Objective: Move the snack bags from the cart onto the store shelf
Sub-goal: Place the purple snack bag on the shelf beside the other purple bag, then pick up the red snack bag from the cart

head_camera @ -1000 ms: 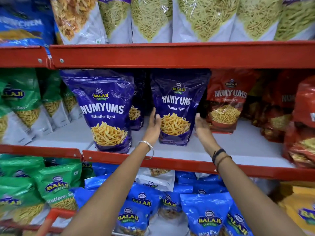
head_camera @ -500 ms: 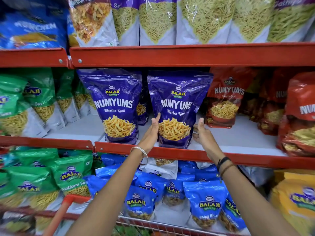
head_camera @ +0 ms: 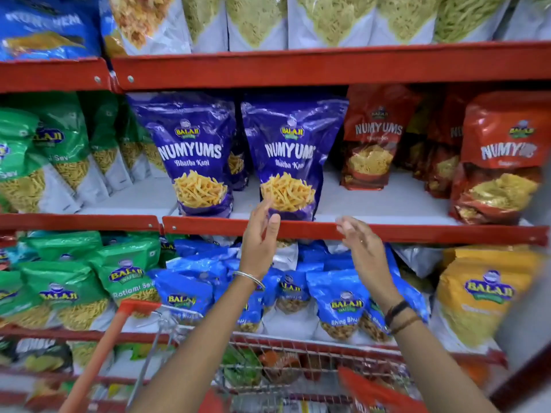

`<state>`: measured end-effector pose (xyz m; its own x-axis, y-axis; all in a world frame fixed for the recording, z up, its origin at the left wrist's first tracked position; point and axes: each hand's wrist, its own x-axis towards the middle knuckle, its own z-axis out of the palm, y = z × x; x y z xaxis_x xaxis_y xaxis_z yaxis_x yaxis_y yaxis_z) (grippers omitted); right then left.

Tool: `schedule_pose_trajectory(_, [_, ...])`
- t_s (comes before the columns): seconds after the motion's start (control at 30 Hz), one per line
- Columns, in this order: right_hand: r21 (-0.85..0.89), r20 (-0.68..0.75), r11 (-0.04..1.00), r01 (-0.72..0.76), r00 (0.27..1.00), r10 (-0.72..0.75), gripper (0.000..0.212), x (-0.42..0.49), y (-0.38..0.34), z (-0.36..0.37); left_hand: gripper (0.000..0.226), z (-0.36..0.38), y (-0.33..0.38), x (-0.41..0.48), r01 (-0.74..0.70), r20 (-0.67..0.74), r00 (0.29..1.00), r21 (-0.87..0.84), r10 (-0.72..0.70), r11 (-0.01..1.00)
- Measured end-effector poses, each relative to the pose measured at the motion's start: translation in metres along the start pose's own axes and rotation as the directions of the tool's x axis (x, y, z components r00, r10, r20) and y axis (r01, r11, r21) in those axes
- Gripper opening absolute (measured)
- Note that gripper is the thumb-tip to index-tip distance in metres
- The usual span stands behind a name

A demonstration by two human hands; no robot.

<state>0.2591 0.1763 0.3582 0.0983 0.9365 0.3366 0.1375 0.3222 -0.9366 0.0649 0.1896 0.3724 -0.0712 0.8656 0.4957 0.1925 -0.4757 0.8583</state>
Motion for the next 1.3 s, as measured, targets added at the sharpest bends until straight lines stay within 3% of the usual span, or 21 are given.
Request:
schedule_pose_trajectory(0.13, [-0.076,0.029,0.993,-0.086,0.996,0.089,0.033,-0.086,0.029,-0.033,0.034,0.027,-0.028,-0.071,0.026,0.073,0.997,-0.036,-0.023,0.999])
schedule_pose_trajectory(0.23, [-0.21,0.053,0.947,-0.242,0.965,0.258,0.009,-0.146,0.069,-0.06,0.029,0.047,-0.063,-0.124,0.166,0.16,0.973,0.014,-0.166,0.986])
schedule_pose_trajectory(0.27, [-0.276,0.055,0.912,-0.304,0.942,0.33,0.013,-0.163,0.086,-0.07,0.026,0.054,-0.075,-0.139,0.22,0.179,0.958,0.031,-0.222,0.975])
schedule_pose_trajectory(0.33, [-0.403,0.071,0.805,-0.436,0.862,0.503,0.019,-0.19,0.122,-0.088,0.018,0.068,-0.101,-0.165,0.345,0.22,0.91,0.072,-0.352,0.936])
schedule_pose_trajectory(0.4, [-0.505,0.104,0.672,-0.542,0.734,0.671,0.018,-0.207,0.149,-0.101,0.016,0.085,-0.13,-0.188,0.468,0.254,0.837,0.125,-0.485,0.875])
schedule_pose_trajectory(0.47, [-0.562,0.033,0.534,-0.632,0.627,0.778,0.007,-0.215,0.173,-0.112,0.019,0.1,-0.158,-0.207,0.545,0.246,0.779,0.188,-0.577,0.817])
schedule_pose_trajectory(0.6, [-0.586,-0.109,0.387,-0.712,0.543,0.833,0.053,-0.224,0.241,-0.133,0.027,0.128,-0.208,-0.234,0.655,0.234,0.67,0.262,-0.705,0.709])
schedule_pose_trajectory(0.77, [-0.475,-0.172,0.505,-0.721,0.639,0.75,0.047,-0.217,0.282,-0.139,0.056,0.166,-0.252,-0.247,0.796,0.324,0.488,0.215,-0.81,0.566])
schedule_pose_trajectory(0.87, [-0.468,-0.199,0.523,-0.713,0.661,0.723,0.034,-0.212,0.289,-0.14,0.048,0.184,-0.268,-0.248,0.844,0.353,0.441,0.15,-0.825,0.515])
schedule_pose_trajectory(0.93, [-0.504,-0.226,0.53,-0.682,0.696,0.681,0.029,-0.213,0.291,-0.141,0.03,0.189,-0.279,-0.249,0.86,0.302,0.456,0.091,-0.837,0.501])
schedule_pose_trajectory(1.0, [-0.534,-0.278,0.542,-0.649,0.74,0.613,0.023,-0.214,0.291,-0.143,0.04,0.189,-0.288,-0.246,0.883,0.188,0.451,0.053,-0.873,0.467])
schedule_pose_trajectory(1.1, [-0.54,-0.337,0.515,-0.666,0.732,0.592,0.015,-0.216,0.29,-0.145,0.02,0.183,-0.276,-0.241,0.866,0.198,0.478,0.057,-0.856,0.497])
schedule_pose_trajectory(1.13, [-0.535,-0.352,0.517,-0.668,0.732,0.582,0.015,-0.215,0.288,-0.146,0.009,0.181,-0.268,-0.239,0.835,0.218,0.529,0.042,-0.821,0.549])
schedule_pose_trajectory(1.3, [-0.486,-0.309,0.656,-0.578,0.815,0.49,0.032,-0.201,0.242,-0.15,0.016,0.161,-0.221,-0.229,0.688,0.209,0.685,0.13,-0.698,0.714])
